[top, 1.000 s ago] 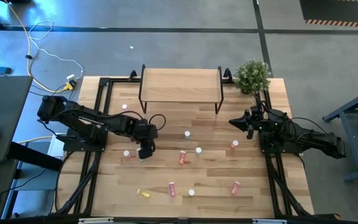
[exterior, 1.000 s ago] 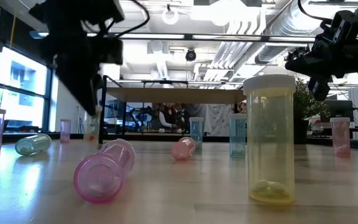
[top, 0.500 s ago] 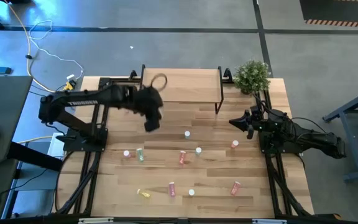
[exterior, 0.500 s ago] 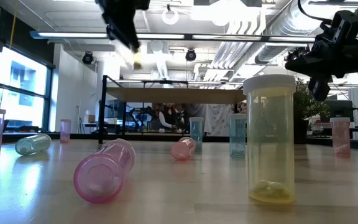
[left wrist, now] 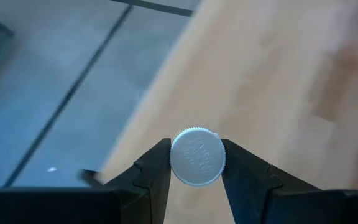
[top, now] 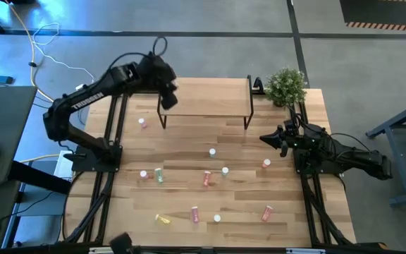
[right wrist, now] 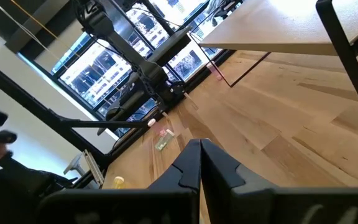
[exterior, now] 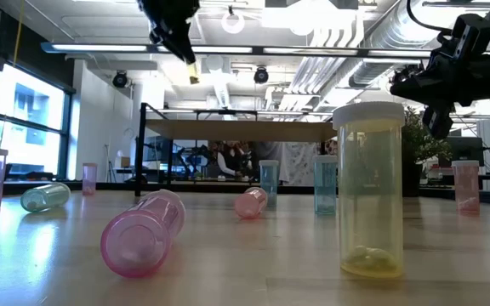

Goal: Pick and place medicine bottles onto shelf by color
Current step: Put the top yellow pill bottle on the shelf

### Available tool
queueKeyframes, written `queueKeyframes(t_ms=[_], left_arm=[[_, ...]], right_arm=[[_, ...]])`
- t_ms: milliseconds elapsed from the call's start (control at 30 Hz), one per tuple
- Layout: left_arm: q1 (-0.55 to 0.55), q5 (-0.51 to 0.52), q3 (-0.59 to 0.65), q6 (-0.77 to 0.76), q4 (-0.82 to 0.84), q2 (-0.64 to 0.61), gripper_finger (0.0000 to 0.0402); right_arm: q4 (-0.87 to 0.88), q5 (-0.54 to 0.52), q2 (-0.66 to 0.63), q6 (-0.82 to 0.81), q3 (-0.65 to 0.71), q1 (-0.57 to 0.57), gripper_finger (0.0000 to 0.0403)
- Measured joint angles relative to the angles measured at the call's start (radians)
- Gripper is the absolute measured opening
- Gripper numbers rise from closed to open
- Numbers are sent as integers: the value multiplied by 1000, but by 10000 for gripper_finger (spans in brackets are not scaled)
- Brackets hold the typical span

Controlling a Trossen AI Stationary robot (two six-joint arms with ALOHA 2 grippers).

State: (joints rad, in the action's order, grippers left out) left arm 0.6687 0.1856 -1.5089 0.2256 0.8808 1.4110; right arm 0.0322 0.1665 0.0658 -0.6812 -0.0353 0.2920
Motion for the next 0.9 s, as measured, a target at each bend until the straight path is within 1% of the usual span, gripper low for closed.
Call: queueKeyframes(t_ms=[67,167,300,467,567,767,900], left_arm=[[41,-2,0,34,-9,6,119],[95,-33,0,51,-13,7,119],[154,-76,0,50,-19,7,119],[199,-104,-15,25,-21,10,119],[202,-122,-81,-25,9,32,119],[202,-141,-296,-96,149,141,119],[202,-161,-368,-151,224,225,119]], right_arm=[[0,0,0,0,0,0,0],[0,-1,0,-8,0,0,0],[1,-29,0,-54,0,0,0],[2,-43,0,-53,0,0,0],[1,-43,0,-52,0,0,0],[2,-50,0,-52,0,0,0],[2,-50,0,-52,0,0,0]])
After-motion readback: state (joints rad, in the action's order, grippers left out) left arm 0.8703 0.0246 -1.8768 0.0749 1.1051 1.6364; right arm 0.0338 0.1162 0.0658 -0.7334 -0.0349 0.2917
